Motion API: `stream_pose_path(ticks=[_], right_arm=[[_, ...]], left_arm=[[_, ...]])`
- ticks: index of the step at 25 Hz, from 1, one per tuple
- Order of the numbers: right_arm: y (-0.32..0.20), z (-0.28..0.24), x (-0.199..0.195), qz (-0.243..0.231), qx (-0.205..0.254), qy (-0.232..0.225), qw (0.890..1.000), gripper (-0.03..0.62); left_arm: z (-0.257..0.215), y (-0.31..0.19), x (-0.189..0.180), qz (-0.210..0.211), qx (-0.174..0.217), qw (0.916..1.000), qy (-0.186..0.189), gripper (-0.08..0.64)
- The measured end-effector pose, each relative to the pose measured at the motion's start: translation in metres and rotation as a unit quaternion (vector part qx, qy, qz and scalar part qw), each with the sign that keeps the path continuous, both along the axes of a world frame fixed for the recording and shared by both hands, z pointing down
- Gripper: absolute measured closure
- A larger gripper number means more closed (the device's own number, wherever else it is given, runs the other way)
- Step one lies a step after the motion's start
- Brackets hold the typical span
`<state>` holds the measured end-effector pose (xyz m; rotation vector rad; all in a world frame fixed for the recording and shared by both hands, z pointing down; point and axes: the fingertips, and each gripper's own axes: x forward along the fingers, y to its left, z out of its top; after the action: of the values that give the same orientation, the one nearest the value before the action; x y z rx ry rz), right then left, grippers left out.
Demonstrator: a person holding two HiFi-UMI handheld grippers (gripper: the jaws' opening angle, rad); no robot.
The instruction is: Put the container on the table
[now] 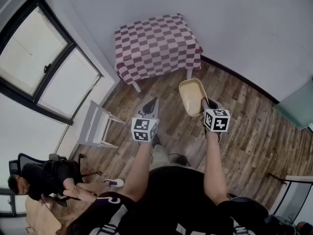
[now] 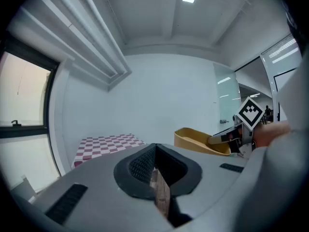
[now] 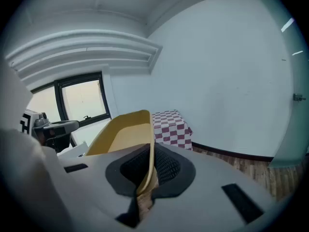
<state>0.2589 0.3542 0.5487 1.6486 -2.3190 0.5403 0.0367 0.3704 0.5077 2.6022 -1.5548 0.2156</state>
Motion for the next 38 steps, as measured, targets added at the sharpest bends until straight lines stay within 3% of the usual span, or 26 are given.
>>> stream_pose_path(ticks=[38], right_arm=[[-0.027, 0.018, -0.019, -0.005, -0.023, -0.012, 1.0, 0.563]], left_arm=[[0.017, -0.025, -0.021, -0.006, -0.028, 0.9996, 0.004, 0.535]])
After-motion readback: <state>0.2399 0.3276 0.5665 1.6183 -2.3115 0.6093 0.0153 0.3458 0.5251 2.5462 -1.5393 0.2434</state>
